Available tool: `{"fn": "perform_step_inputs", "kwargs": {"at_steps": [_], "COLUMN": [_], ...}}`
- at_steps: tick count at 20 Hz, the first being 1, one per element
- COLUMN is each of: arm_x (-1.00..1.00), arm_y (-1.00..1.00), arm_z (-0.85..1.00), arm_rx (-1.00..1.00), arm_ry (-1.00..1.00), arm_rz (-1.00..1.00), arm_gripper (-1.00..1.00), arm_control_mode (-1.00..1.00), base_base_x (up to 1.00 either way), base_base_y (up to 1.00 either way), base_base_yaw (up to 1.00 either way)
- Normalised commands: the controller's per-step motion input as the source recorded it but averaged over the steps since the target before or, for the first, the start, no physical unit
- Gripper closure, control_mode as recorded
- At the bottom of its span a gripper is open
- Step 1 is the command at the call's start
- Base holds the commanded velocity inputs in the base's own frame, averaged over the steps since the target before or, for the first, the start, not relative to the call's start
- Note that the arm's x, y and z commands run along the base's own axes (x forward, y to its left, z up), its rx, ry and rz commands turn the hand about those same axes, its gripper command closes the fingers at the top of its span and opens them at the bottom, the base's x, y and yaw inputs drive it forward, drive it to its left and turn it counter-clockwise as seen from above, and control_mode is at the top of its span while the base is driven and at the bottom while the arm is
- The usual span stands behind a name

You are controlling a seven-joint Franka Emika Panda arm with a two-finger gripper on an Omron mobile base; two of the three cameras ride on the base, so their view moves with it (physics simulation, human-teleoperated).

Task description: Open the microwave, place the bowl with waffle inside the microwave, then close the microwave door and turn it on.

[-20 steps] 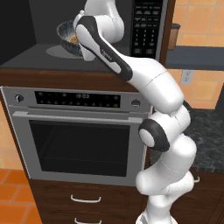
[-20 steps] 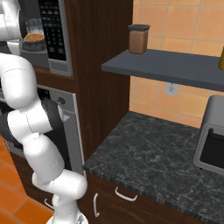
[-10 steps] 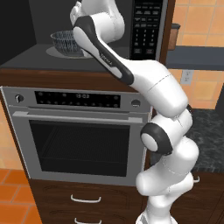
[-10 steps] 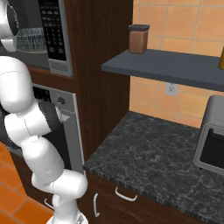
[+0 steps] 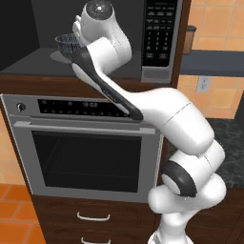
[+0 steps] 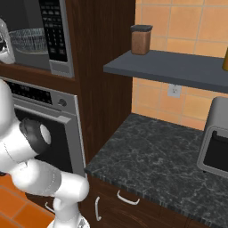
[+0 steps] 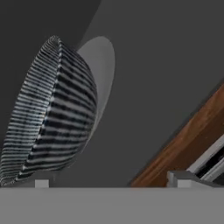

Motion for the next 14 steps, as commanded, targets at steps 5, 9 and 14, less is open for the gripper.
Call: {"fn": "perform_step_inputs", "kwargs": {"at_steps": [5, 9, 14], "arm_x": [-0.83, -1.0, -1.0], "arm_y": [-0.5, -0.42, 0.07], "arm_z": [-0.25, -0.15, -0.17], "arm_rx": [-0.14, -0.12, -0.13], "arm_ry": [-0.32, -0.35, -0.32], "arm_rz": [0.0, 0.0, 0.05], "arm_gripper": [-1.0, -1.0, -1.0], "arm_control_mode": [-1.0, -1.0, -1.0], "base_base_x": [0.0, 0.0, 0.0], "base_base_y": [0.0, 0.0, 0.0], "base_base_yaw": [0.0, 0.0, 0.0]}}
